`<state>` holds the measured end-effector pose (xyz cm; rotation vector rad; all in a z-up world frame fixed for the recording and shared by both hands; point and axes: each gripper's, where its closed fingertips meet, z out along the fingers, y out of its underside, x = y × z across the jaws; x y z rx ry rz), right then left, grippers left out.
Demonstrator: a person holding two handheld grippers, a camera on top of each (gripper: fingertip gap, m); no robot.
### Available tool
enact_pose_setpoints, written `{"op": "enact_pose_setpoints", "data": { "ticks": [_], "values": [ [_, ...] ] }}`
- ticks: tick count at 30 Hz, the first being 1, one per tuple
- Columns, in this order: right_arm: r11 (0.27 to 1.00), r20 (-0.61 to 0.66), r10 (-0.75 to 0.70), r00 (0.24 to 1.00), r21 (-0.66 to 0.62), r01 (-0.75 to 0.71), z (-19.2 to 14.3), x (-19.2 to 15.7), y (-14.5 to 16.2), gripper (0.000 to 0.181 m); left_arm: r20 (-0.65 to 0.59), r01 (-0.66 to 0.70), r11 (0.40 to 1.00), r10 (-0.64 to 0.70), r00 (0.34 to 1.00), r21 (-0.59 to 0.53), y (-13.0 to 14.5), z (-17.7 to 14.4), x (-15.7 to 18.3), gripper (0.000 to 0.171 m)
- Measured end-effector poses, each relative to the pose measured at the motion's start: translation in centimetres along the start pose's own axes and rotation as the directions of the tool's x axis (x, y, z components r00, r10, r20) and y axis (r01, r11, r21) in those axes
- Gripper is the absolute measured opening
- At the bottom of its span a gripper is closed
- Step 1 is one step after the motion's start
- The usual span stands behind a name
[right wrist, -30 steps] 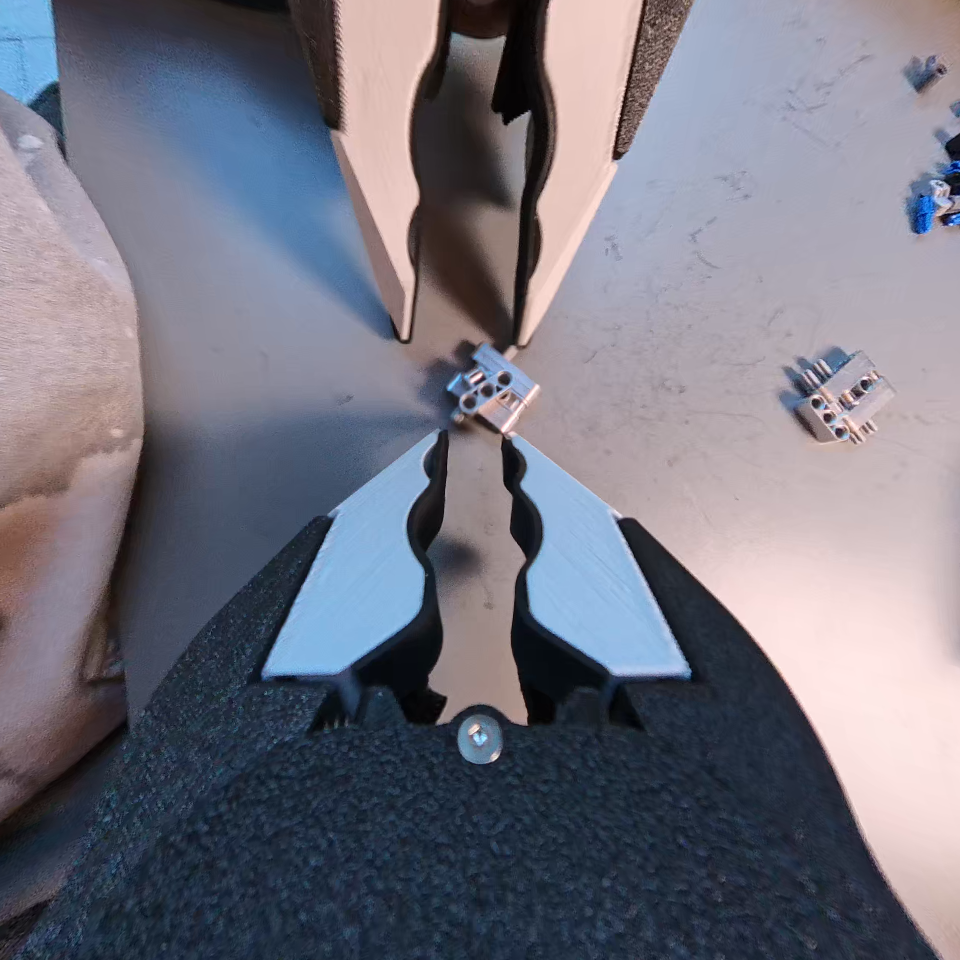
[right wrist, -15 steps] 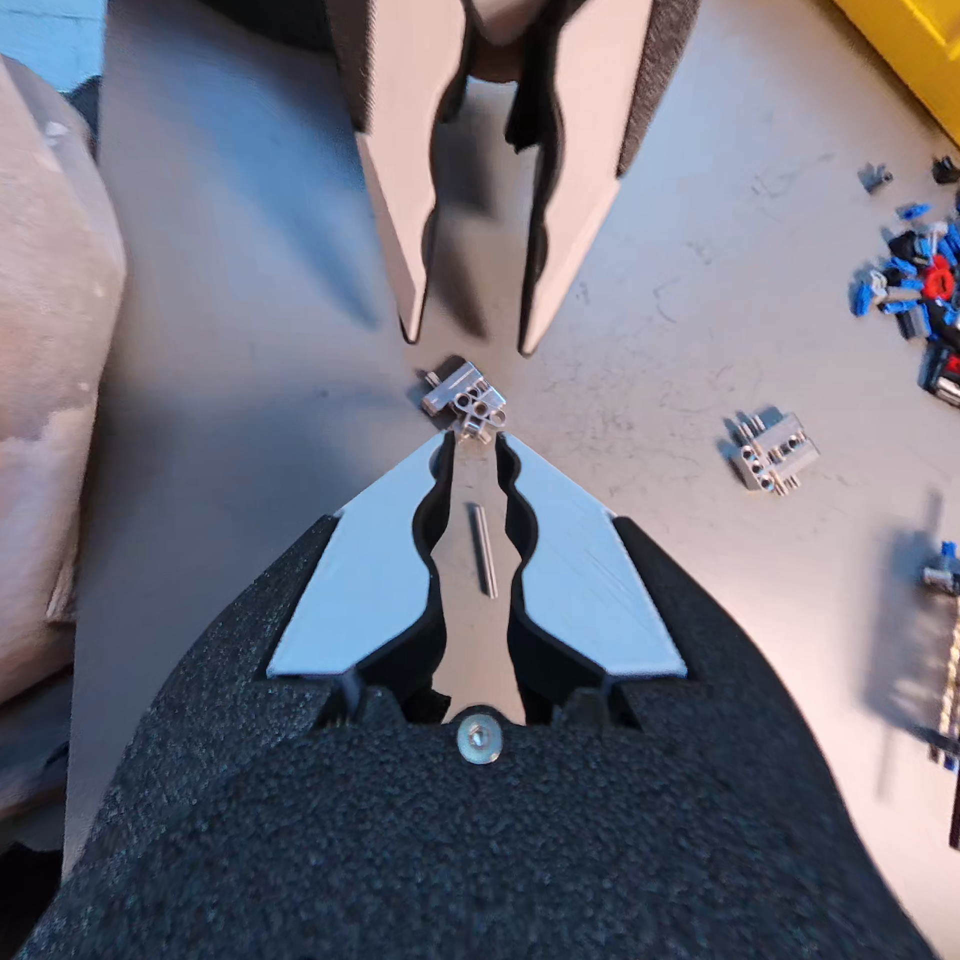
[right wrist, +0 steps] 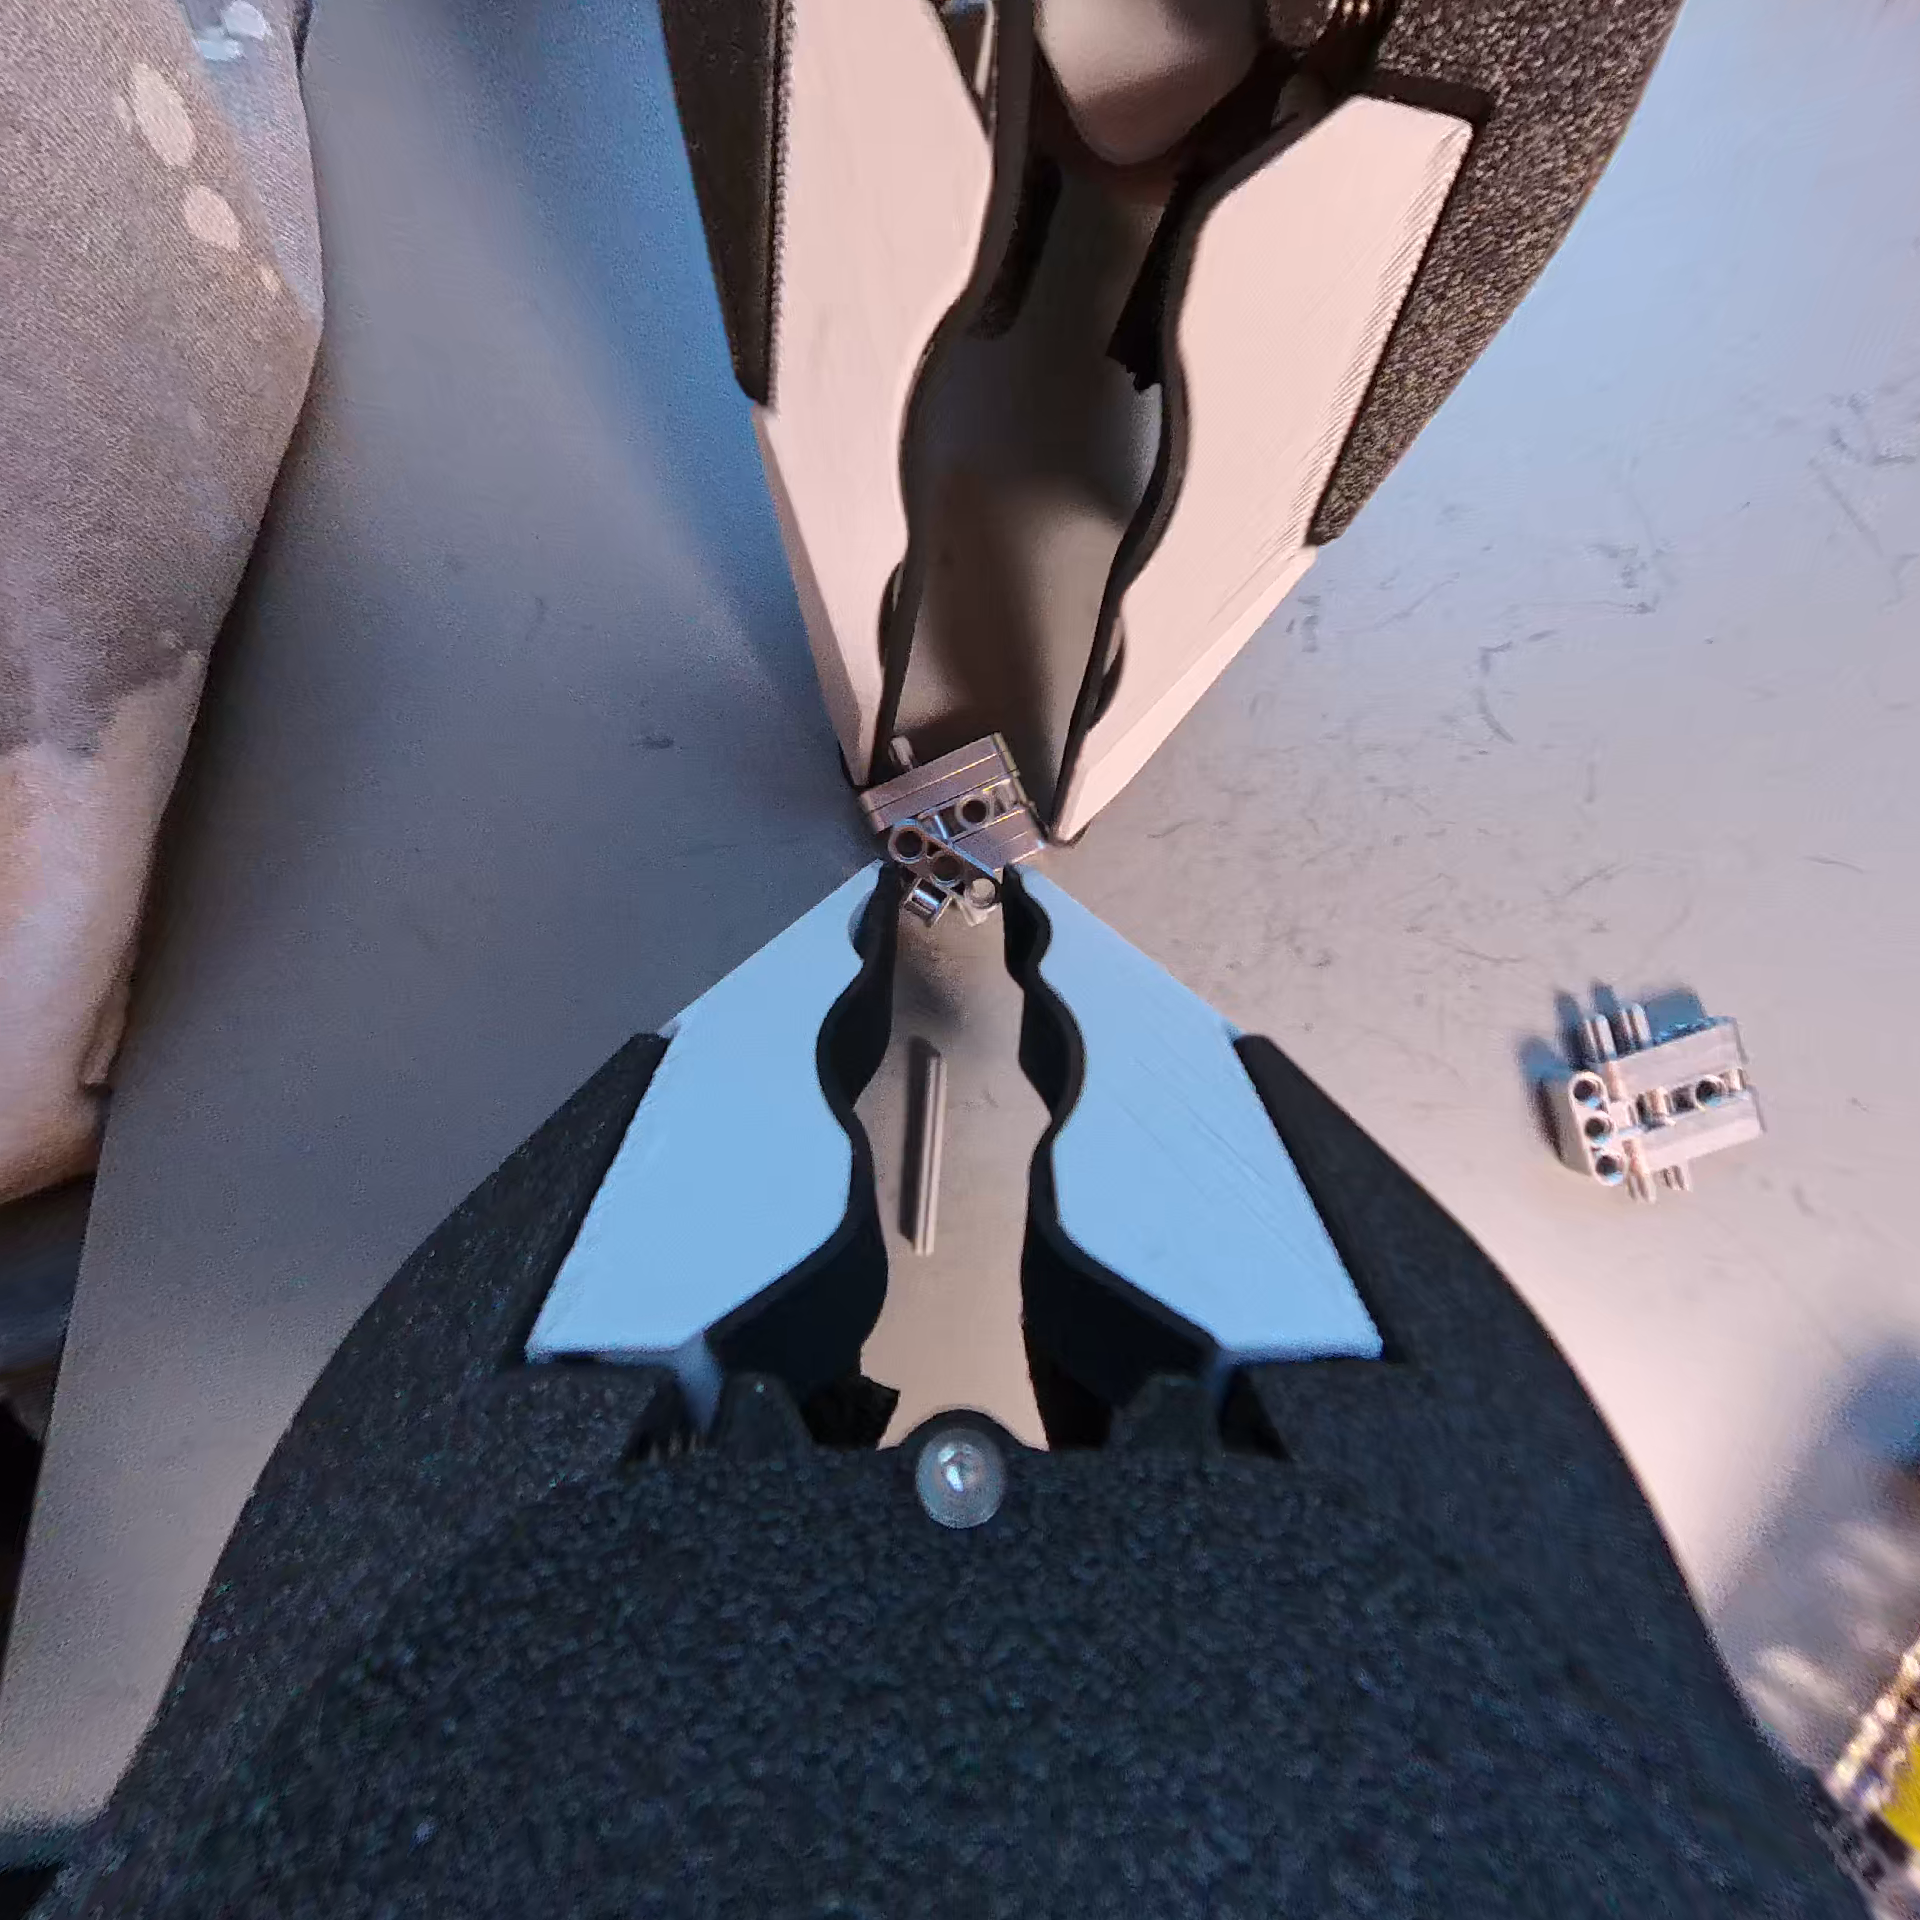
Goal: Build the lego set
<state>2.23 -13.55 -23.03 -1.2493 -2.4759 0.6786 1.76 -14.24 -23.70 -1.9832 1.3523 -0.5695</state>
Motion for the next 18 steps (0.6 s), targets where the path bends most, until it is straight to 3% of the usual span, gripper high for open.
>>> {"op": "enact_pose_setpoints", "data": {
  "ticks": [6, 10, 13, 18],
  "values": [
    [0.997, -0.256, 0.006, 0.967, 0.075, 0.014, -0.7, -0.4, -0.3, 0.017, -0.081, 0.068, 0.993, -0.059, 0.995, 0.101, -1.3, -1.3, 0.2, 0.033],
    [0.987, -0.499, -0.02, 0.867, 0.126, 0.096, -2.0, 0.0, -1.8, 0.017, -0.234, 0.242, 0.943, -0.188, 0.954, 0.227, -3.6, -2.7, 0.9, 0.028],
    [0.984, -0.632, -0.078, 0.771, 0.078, 0.163, -3.2, 0.5, -2.1, 0.017, -0.312, 0.359, 0.889, -0.268, 0.912, 0.284, -4.7, -3.5, 0.7, 0.022],
    [0.972, -0.723, -0.132, 0.678, 0.04, 0.232, -4.7, 0.3, -3.1, 0.017, -0.32, 0.413, 0.853, -0.313, 0.894, 0.319, -5.5, -3.9, 0.4, 0.009]
  ]
}}
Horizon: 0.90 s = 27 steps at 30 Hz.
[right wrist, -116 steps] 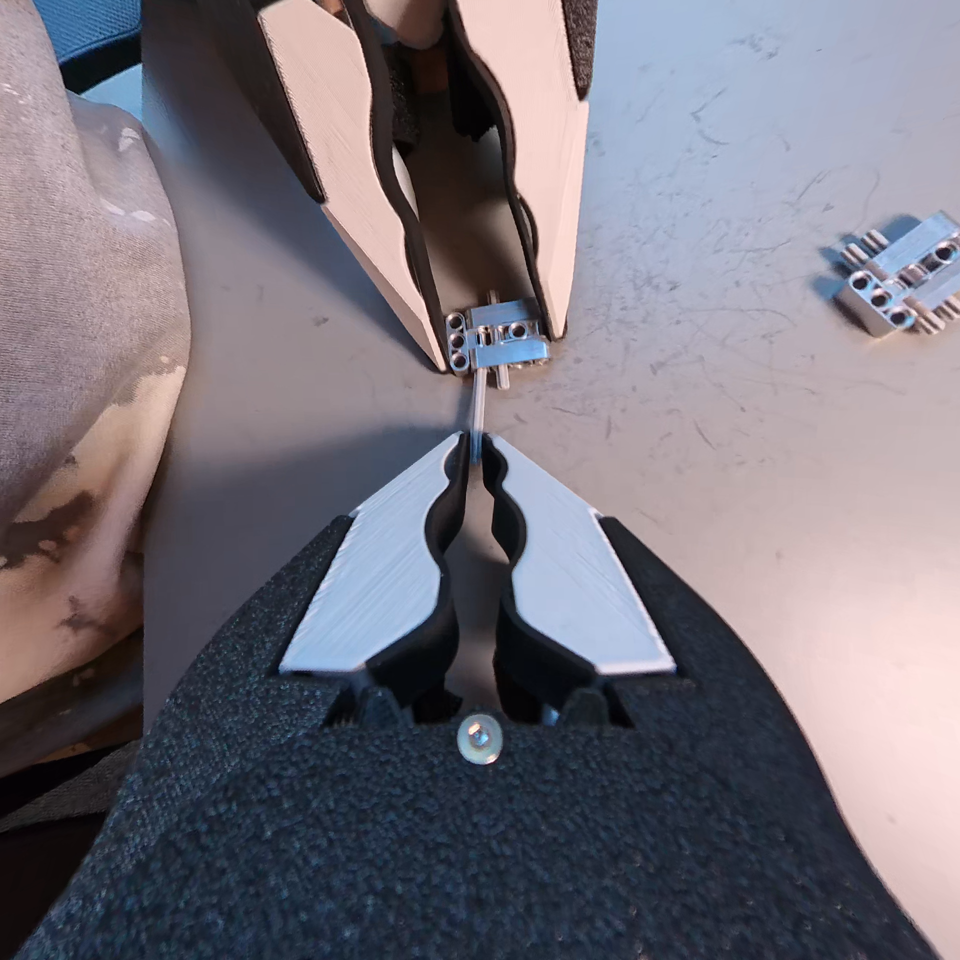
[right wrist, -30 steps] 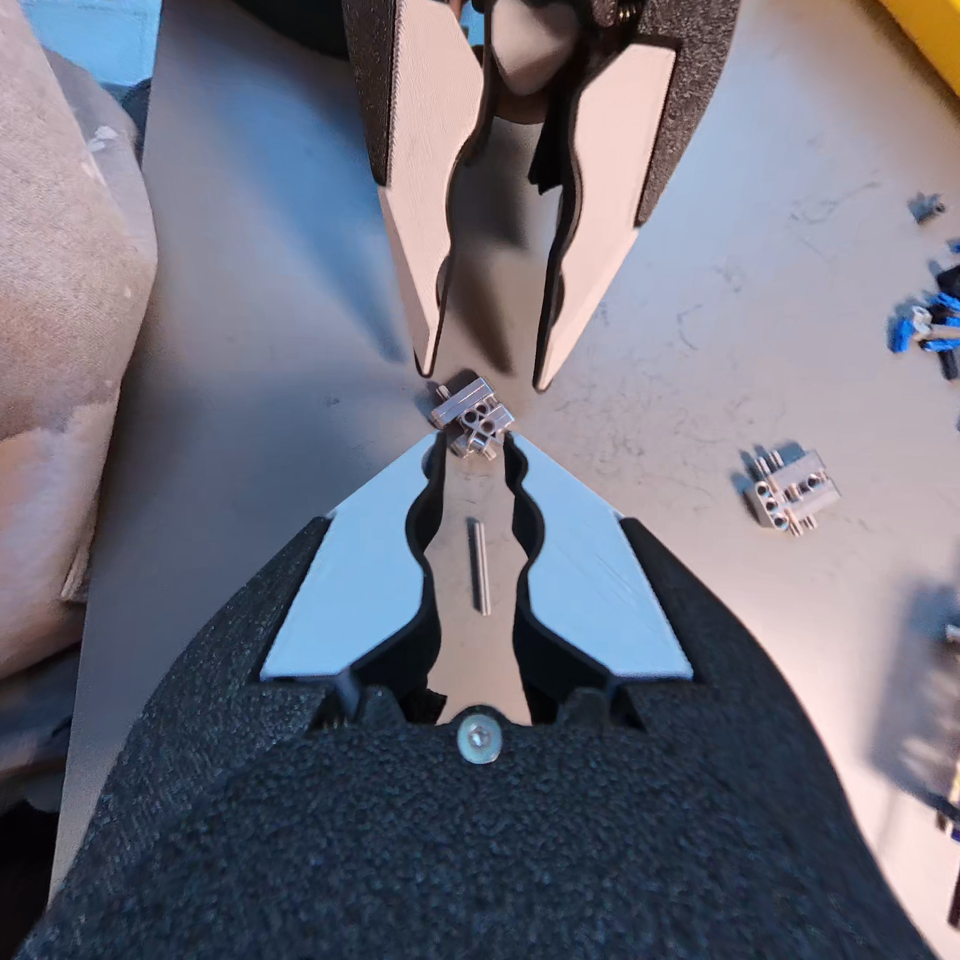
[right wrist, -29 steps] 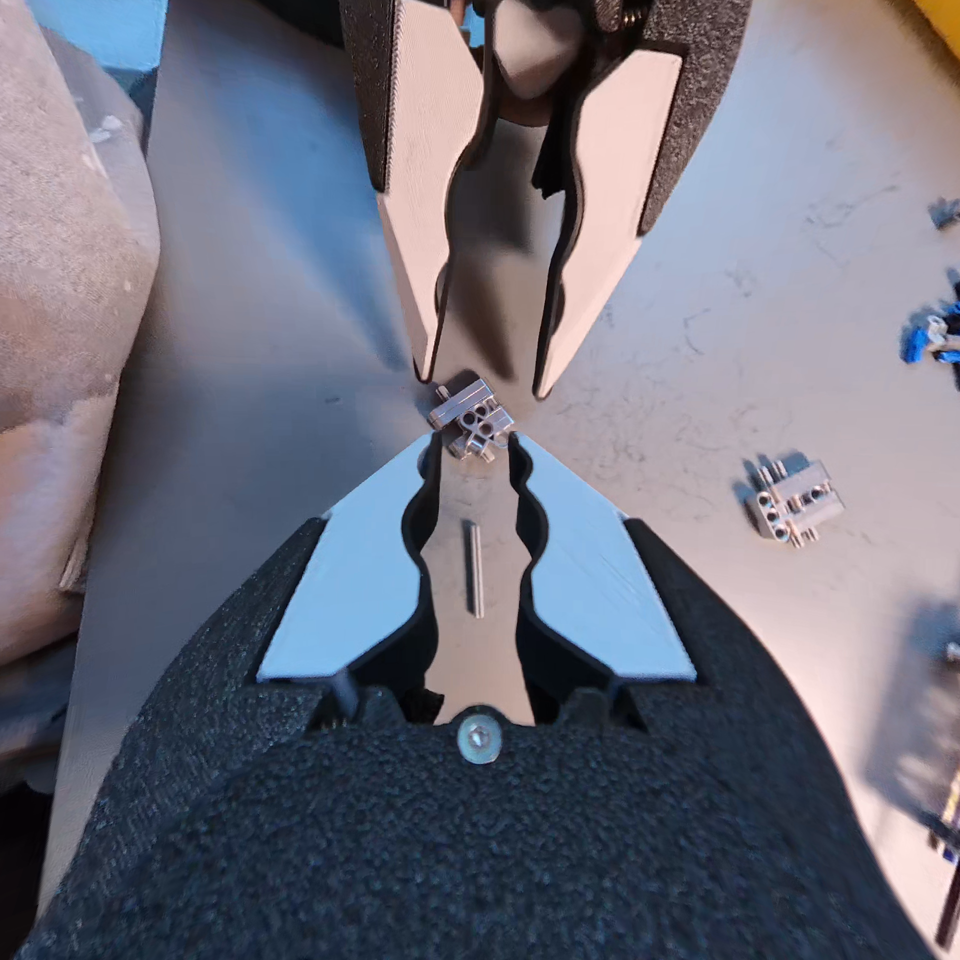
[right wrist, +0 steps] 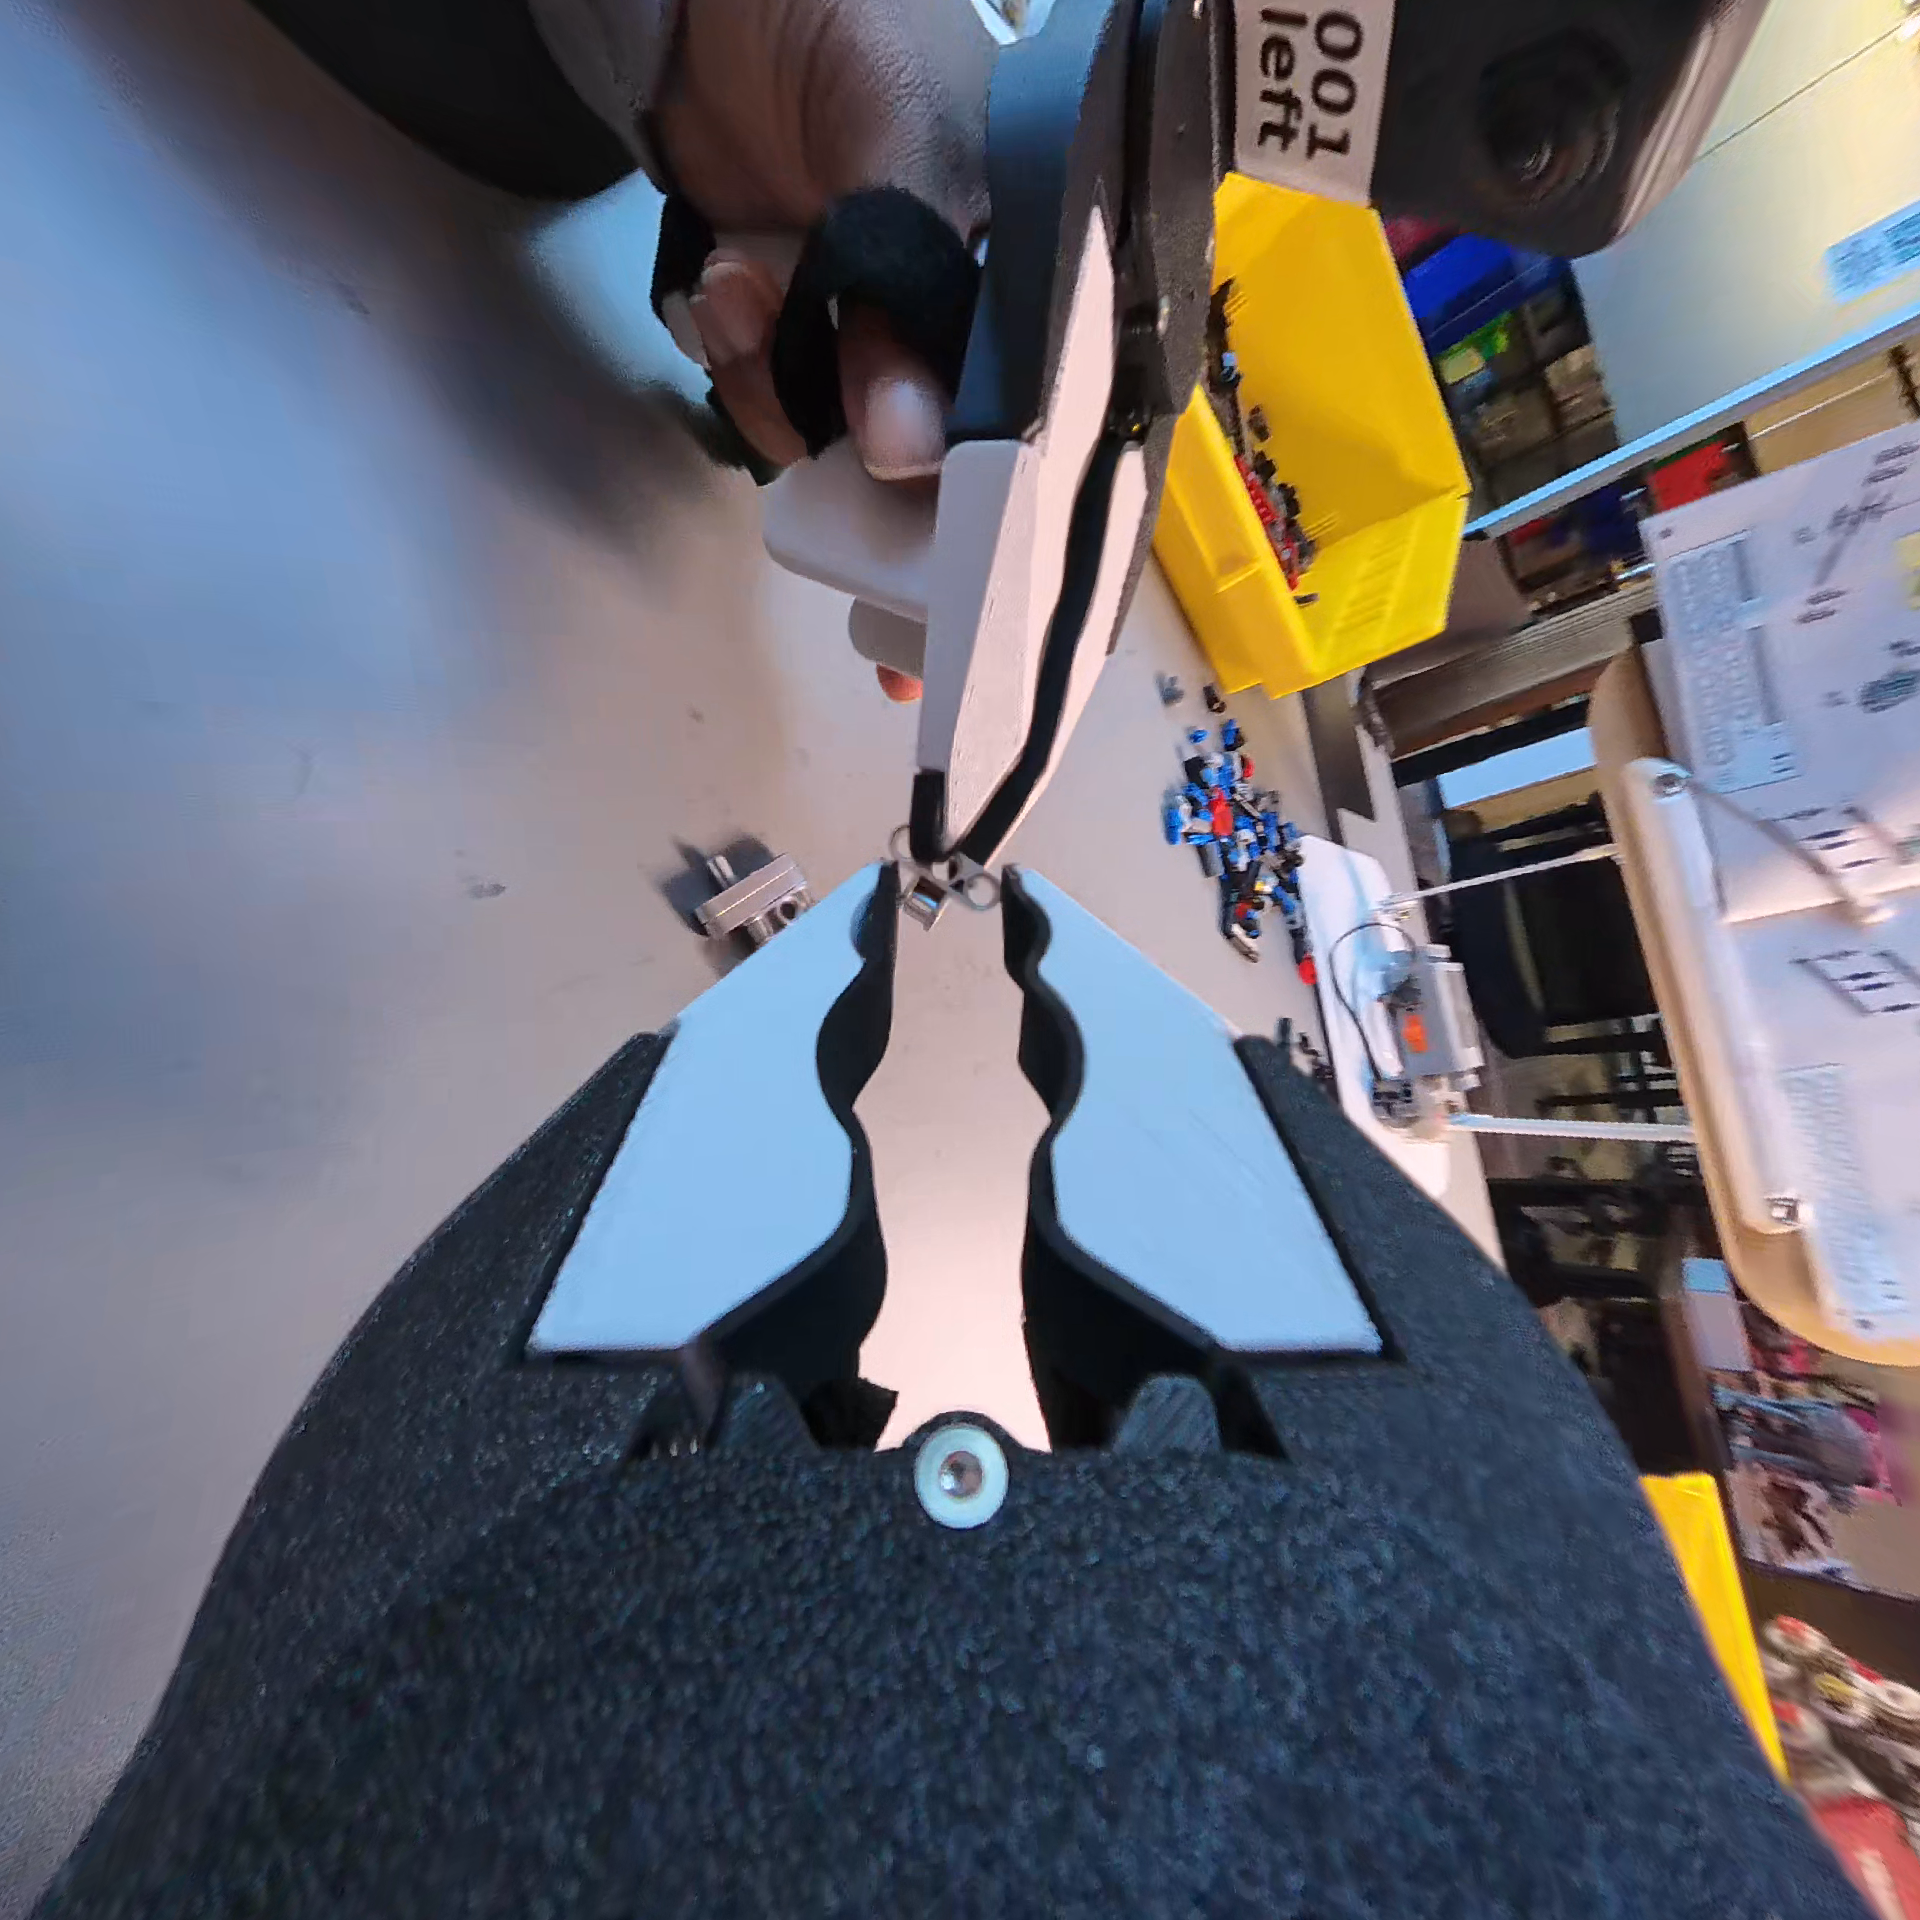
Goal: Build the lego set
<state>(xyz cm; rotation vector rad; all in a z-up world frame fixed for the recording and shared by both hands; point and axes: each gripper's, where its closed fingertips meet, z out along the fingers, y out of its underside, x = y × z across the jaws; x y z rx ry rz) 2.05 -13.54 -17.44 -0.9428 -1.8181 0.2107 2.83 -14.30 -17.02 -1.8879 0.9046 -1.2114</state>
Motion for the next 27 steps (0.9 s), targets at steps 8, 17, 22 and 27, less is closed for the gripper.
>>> {"op": "enact_pose_setpoints", "data": {
  "ticks": [8, 17, 22, 27],
  "values": [
    [0.988, 0.05, 0.155, 0.987, -0.008, -0.154, 0.1, -1.0, 0.7, 0.017, 0.164, -0.258, 0.951, 0.286, 0.944, -0.17, 1.4, 0.4, -0.8, 0.005],
    [0.879, 0.328, 0.477, 0.816, -0.189, -0.438, 0.3, -4.0, 2.6, 0.018, 0.23, -0.518, 0.696, 0.681, 0.695, -0.497, 4.0, 1.7, -1.5, 0.006],
    [0.931, 0.333, 0.362, 0.871, -0.167, -0.323, 0.7, -4.7, 2.5, 0.006, 0.205, -0.512, 0.675, 0.689, 0.695, -0.532, 4.9, 2.0, -1.6, 0.006],
    [0.989, 0.328, 0.139, 0.935, -0.087, -0.117, 0.5, -6.1, 3.2, 0.006, 0.122, -0.428, 0.803, 0.515, 0.849, -0.414, 5.0, 1.6, -0.7, 0.018]
  ]
}}
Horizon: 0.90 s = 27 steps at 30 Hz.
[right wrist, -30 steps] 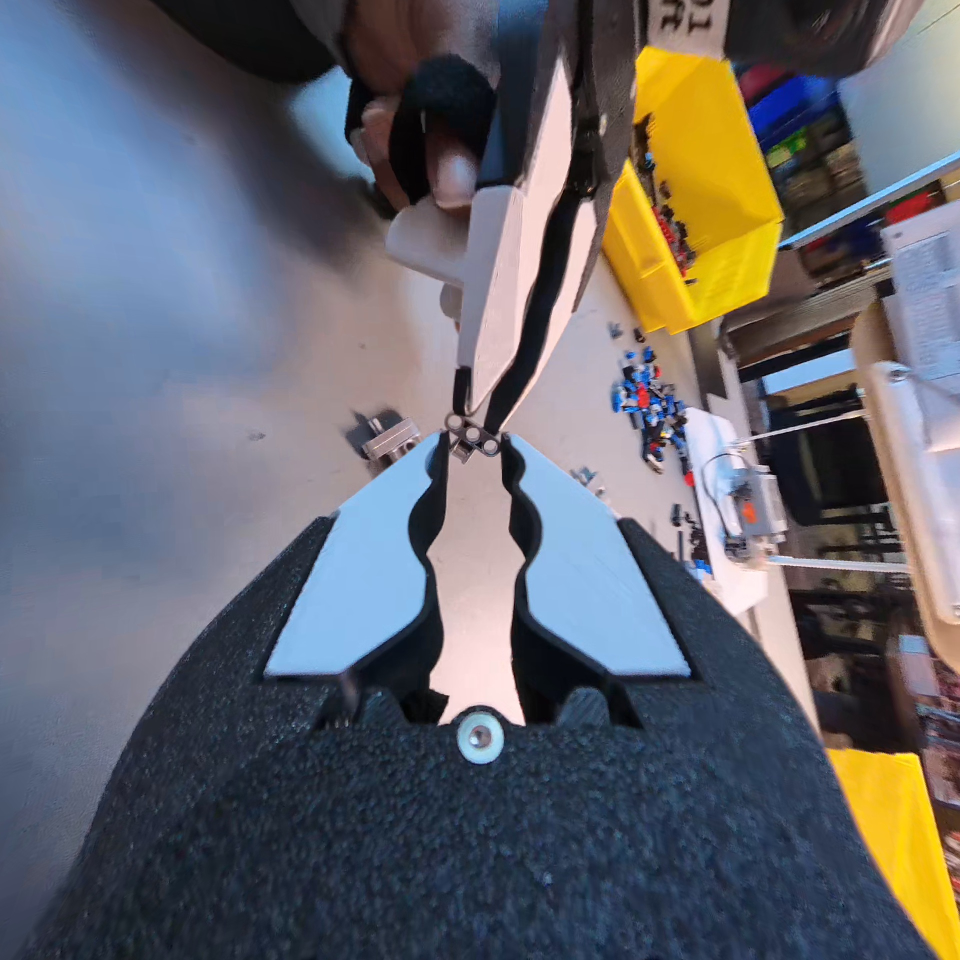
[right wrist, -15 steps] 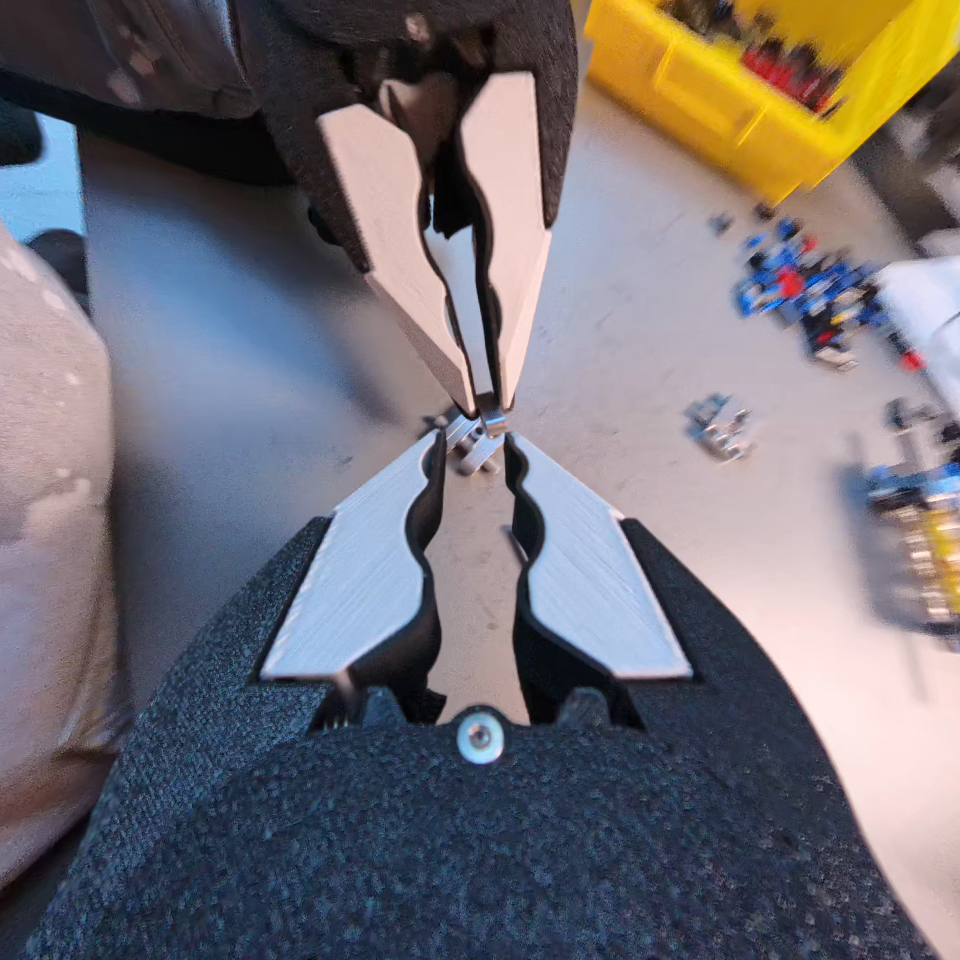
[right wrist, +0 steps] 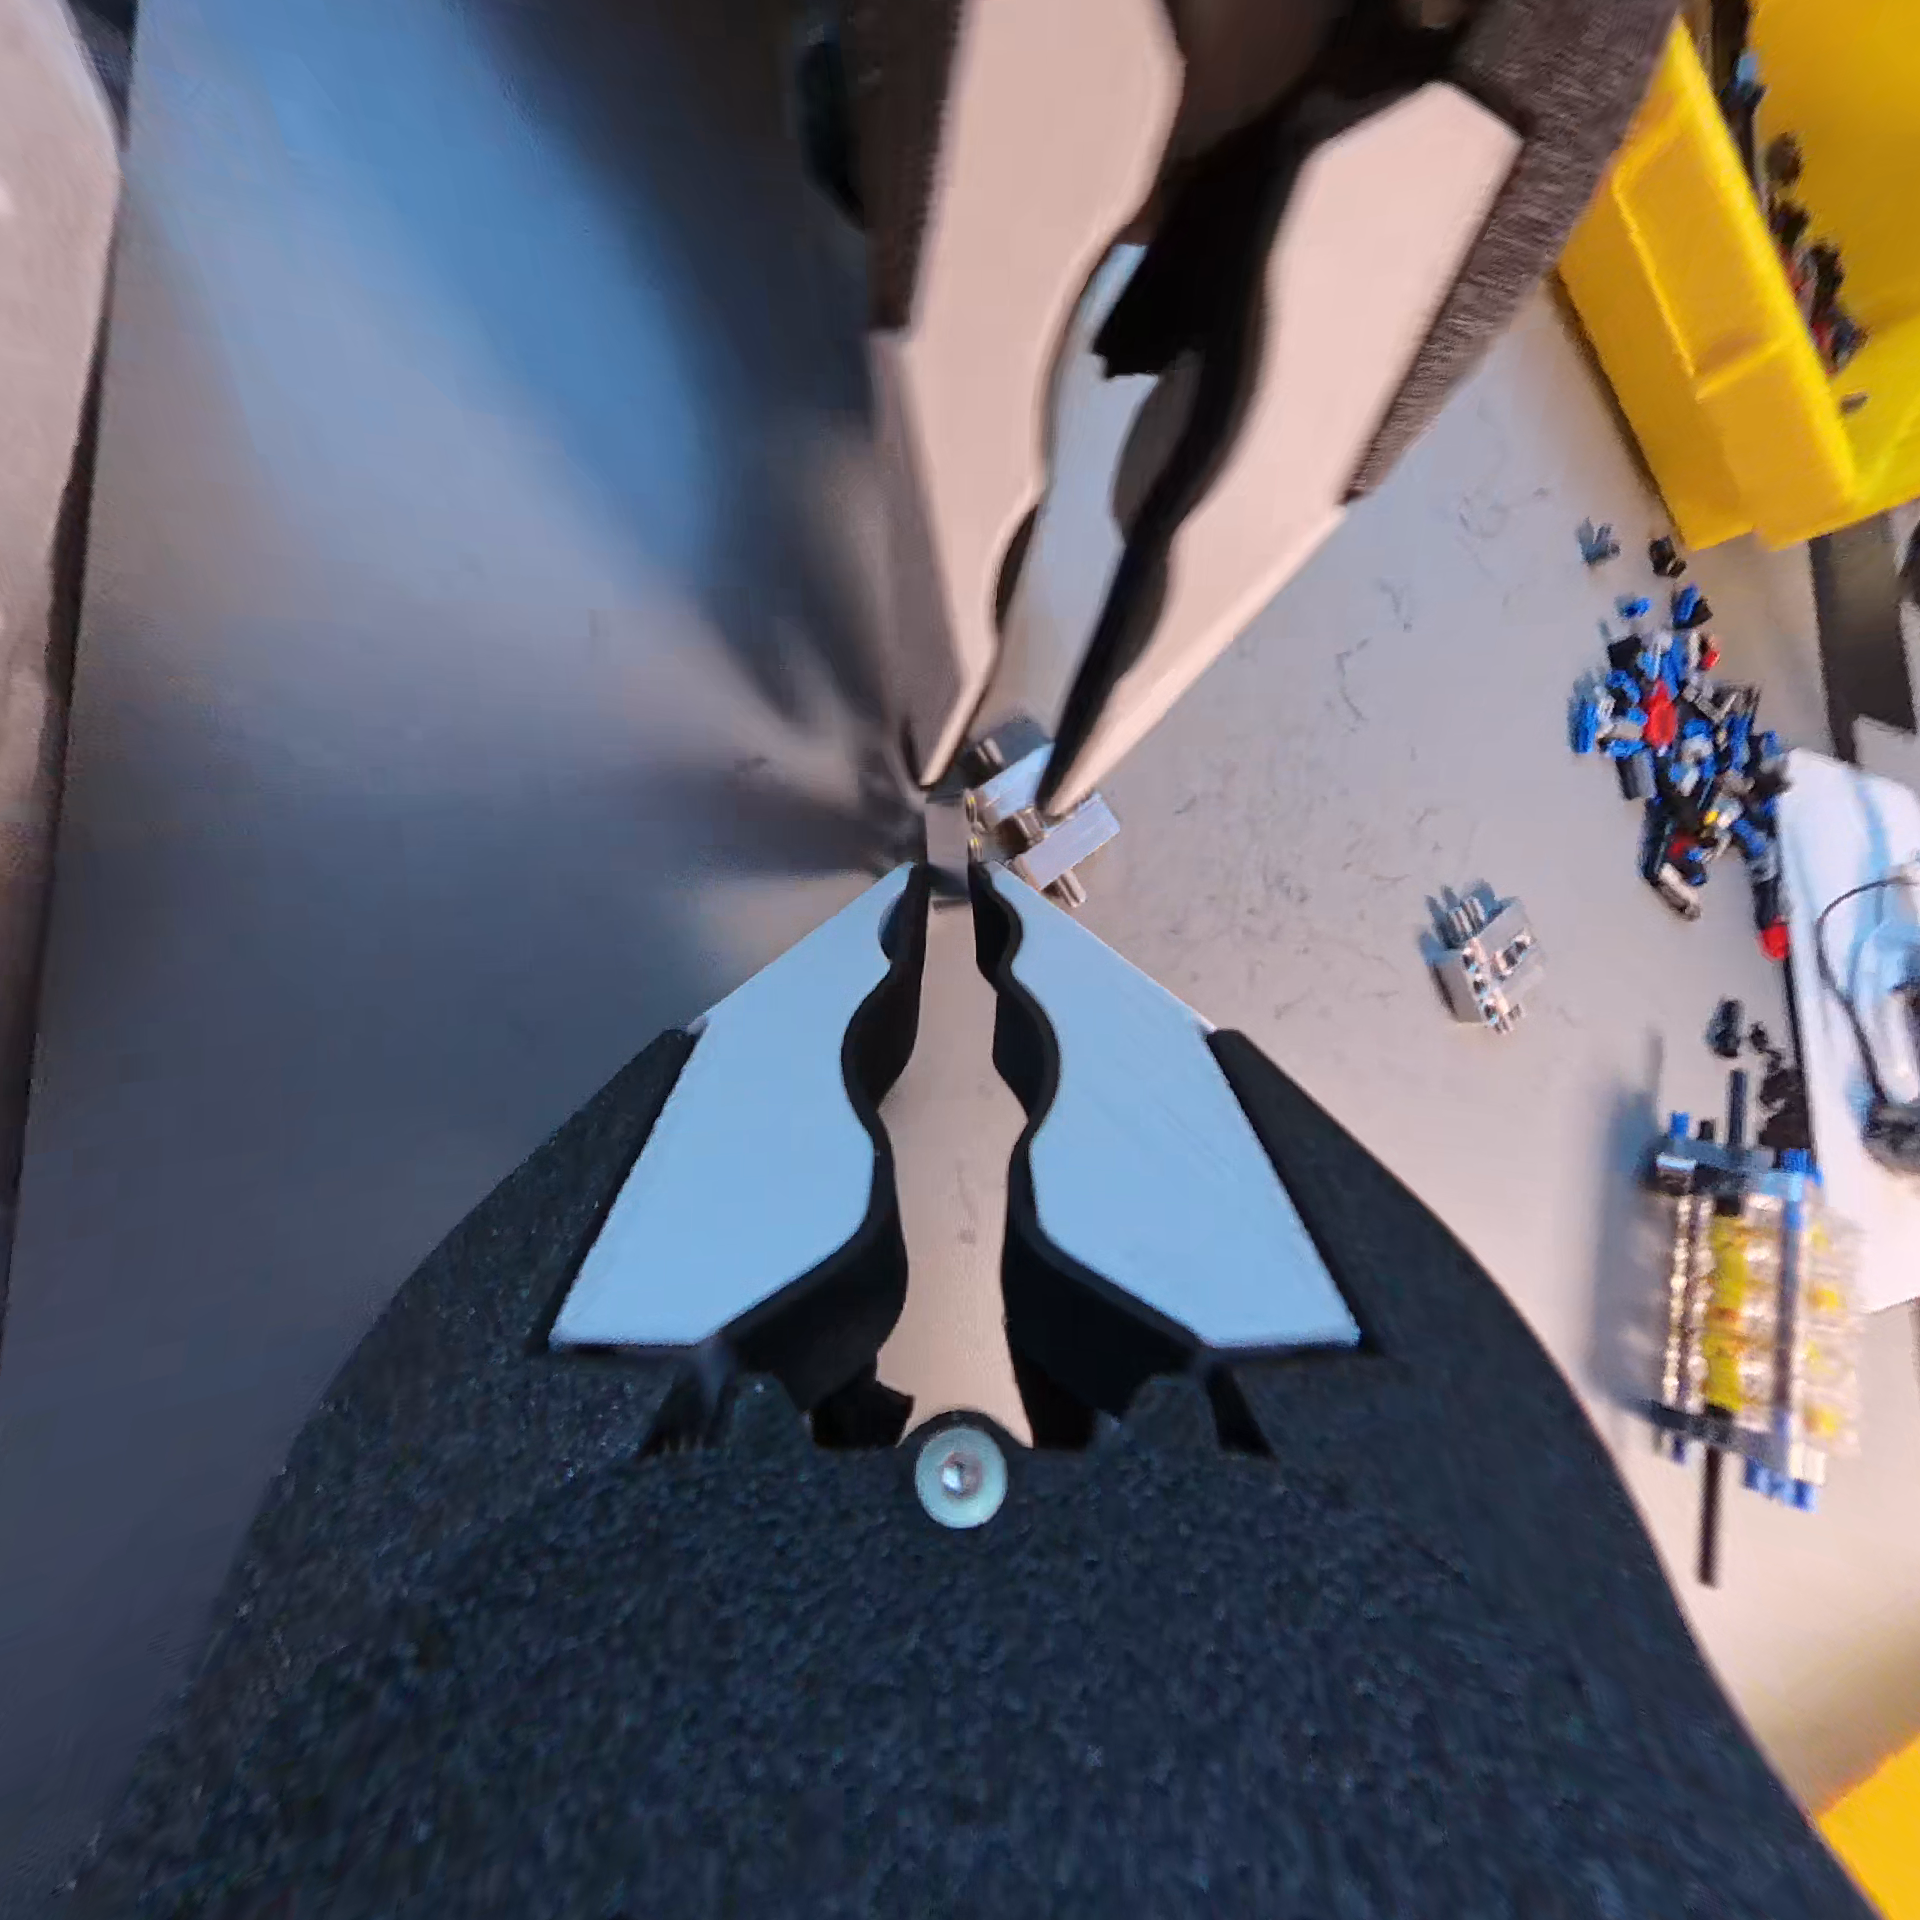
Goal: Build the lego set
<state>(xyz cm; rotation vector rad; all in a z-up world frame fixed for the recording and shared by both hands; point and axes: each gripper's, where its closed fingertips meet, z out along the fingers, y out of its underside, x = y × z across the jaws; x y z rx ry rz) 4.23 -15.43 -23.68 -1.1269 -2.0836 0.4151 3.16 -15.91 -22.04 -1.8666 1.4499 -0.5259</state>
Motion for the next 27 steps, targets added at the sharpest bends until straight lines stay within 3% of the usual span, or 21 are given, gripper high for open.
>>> {"op": "enact_pose_setpoints", "data": {
  "ticks": [5, 8, 12, 22, 27],
  "values": [
    [0.978, -0.051, -0.206, 0.977, -0.041, 0.204, 0.2, 0.1, 0.5, 0.006, -0.032, 0.152, 0.987, -0.15, 0.988, 0.061, 0.1, -1.2, -1.6, 0.031],
    [0.99, -0.015, -0.142, 0.99, -0.016, 0.142, -0.3, 0.2, 0.4, 0.017, -0.027, 0.166, 0.986, -0.165, 0.986, 0.014, 1.1, -0.7, -1.8, 0.034],
    [1.0, 0.035, -0.025, 0.999, 0.003, 0.025, -1.2, 0.2, 0.2, 0.015, -0.028, 0.172, 0.985, -0.172, 0.985, -0.014, 1.7, -0.3, -1.8, 0.034],
    [1.0, 0.013, -0.008, 1.0, -0.024, 0.008, 0.2, 0.4, -0.3, 0.001, -0.041, 0.18, 0.983, -0.182, 0.982, -0.044, 2.1, 0.4, -1.3, 0.032],
    [0.998, -0.005, -0.031, 0.999, -0.047, 0.031, 0.1, 0.4, -0.4, 0.005, -0.051, 0.205, 0.978, -0.207, 0.977, -0.046, 2.2, 0.3, -1.3, 0.031]
  ]
}}
